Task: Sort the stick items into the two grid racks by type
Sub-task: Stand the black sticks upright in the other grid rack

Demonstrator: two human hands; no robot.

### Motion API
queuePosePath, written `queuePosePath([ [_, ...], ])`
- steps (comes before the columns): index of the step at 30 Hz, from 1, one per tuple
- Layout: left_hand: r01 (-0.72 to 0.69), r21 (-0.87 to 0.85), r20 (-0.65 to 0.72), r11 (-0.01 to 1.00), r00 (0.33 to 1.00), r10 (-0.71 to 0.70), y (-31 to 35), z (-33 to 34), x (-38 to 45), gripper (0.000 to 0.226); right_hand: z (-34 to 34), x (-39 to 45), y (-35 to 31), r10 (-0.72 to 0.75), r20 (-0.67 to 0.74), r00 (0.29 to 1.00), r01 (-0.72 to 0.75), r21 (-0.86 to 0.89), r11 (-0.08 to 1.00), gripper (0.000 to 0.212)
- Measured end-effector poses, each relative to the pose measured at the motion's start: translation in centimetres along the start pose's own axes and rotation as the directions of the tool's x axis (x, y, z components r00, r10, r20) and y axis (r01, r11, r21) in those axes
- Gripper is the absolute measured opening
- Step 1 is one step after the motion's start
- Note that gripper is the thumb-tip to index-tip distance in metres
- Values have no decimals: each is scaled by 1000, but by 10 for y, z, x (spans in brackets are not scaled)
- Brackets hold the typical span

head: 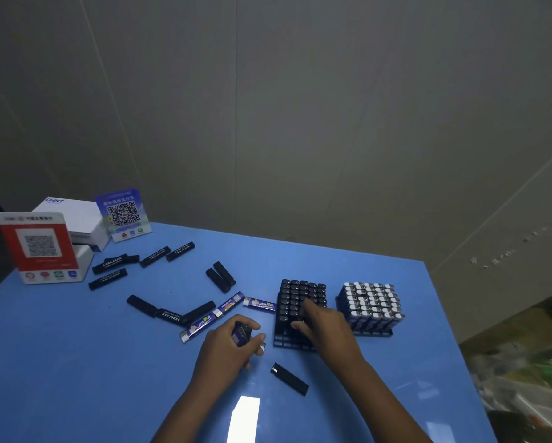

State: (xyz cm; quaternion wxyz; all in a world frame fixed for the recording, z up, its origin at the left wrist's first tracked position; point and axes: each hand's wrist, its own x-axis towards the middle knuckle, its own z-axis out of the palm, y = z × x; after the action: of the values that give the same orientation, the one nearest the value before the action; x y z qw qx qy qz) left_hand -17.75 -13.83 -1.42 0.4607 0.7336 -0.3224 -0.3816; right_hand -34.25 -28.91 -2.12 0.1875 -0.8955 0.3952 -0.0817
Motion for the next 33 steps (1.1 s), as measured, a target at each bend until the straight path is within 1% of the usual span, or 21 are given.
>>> queuePosePath([
  [3,-11,4,6,1000,1000,11,1,3,3,15,3,-1,2,-14,15,1000,14,-5,1000,18],
  [9,-16,16,15,1000,1000,16,0,6,5,20,10,-7,7,-77,3,997,77,28,997,11],
  [11,-14,25,21,1000,1000,14,1,6,5,20,11,-8,7,-103,-3,995,103,24,994,12],
  [15,-5,34,26,999,1000,4,1,5,5,20,13,-6,9,-103,-41,994,102,-10,995,16],
  [18,6,24,19,1000,1000,-7,2,5,5,21,18,-7,8,-113,-55,992,106,-107,989,29],
  [19,8,25,18,1000,1000,-9,2,4,5,22,22,-8,9,-148,-78,986,136,-144,980,35],
  [20,8,27,20,1000,1000,-8,3,5,5,22,22,-8,8,-161,-57,985,148,-177,973,39],
  [22,2,33,27,999,1000,-3,5,5,5,22,22,-9,9,-180,-44,983,166,-217,962,36],
  [23,-3,35,32,999,999,2,6,5,4,22,22,-9,12,-202,-66,977,186,-199,962,27],
  [25,-18,38,41,999,999,16,10,6,5,24,14,-8,13,-185,-97,978,174,-109,979,4],
  [26,-24,42,44,999,999,22,12,7,5,24,8,-9,10,-148,-97,984,144,-40,989,5],
  [28,-42,53,49,998,998,39,17,8,6,26,-5,-11,1,-46,-90,995,60,166,984,10],
  [30,-69,84,54,994,996,64,22,11,8,26,-20,-12,-12,38,-58,998,-11,397,918,6],
  [31,-82,110,58,991,995,76,24,13,9,27,-27,-13,-19,47,-38,998,-22,494,869,5],
  [33,-90,180,70,980,994,78,25,17,12,27,-37,-17,-34,35,-12,999,-20,614,789,4],
])
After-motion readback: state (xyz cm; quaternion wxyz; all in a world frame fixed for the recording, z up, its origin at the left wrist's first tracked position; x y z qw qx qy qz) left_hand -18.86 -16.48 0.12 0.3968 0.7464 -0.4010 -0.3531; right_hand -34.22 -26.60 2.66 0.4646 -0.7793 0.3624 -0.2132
